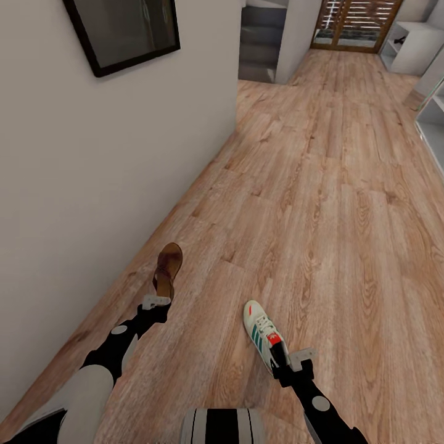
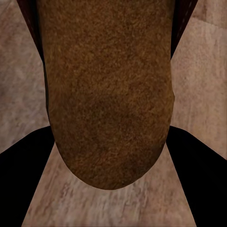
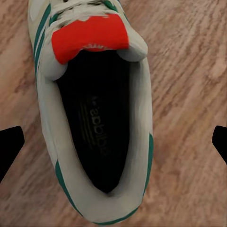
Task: Pick up the two gym shoes and the two sandals from the corridor floor and place them onto the hallstand (shoe rack) in the corridor, making sure they are on the rack and not on the floor. Arrange them so the two gym shoes are next to each other and the two sandals are next to each other.
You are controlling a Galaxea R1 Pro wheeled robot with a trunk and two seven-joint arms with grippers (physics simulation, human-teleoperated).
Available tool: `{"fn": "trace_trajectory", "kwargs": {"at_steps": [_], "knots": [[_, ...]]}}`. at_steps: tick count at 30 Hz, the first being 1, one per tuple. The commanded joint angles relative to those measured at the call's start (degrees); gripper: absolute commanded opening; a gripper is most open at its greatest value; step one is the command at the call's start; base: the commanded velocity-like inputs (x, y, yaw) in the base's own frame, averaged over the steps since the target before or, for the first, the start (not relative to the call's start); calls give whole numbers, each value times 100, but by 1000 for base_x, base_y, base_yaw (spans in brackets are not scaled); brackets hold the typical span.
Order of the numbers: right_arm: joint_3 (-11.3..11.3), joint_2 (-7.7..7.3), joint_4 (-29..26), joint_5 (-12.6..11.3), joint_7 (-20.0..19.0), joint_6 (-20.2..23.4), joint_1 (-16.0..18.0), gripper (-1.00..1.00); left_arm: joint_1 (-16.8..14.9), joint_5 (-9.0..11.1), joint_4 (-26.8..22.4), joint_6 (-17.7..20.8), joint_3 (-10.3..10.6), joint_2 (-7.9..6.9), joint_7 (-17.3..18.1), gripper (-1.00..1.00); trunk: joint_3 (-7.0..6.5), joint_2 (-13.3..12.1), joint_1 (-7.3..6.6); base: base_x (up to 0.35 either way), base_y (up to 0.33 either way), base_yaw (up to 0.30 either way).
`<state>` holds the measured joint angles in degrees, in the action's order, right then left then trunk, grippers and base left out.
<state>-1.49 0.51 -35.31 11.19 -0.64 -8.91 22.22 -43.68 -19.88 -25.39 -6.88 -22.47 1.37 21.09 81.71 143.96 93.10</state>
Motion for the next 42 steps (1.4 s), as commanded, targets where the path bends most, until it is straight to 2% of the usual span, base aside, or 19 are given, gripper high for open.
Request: {"fn": "trace_trajectory", "kwargs": {"at_steps": [1,18,24,27,42], "knots": [[9,1,0,42,-7,-14,2,100,-6,-60,-1,-24,-47,5,37,-100,27,3,2,0,0,0],[17,1,-2,41,-7,-14,2,100,-1,-56,-61,-8,-50,4,42,-100,509,25,45,0,0,0],[25,1,-2,41,-7,-19,2,100,16,-51,-160,1,-47,4,37,-100,531,25,45,0,0,0],[29,1,-2,41,-7,-22,2,100,13,-51,-165,8,-47,7,42,-100,599,29,53,0,0,0],[43,-5,-2,42,2,-23,2,100,17,-51,-363,16,-54,15,42,-100,599,29,53,1,0,0]]}}
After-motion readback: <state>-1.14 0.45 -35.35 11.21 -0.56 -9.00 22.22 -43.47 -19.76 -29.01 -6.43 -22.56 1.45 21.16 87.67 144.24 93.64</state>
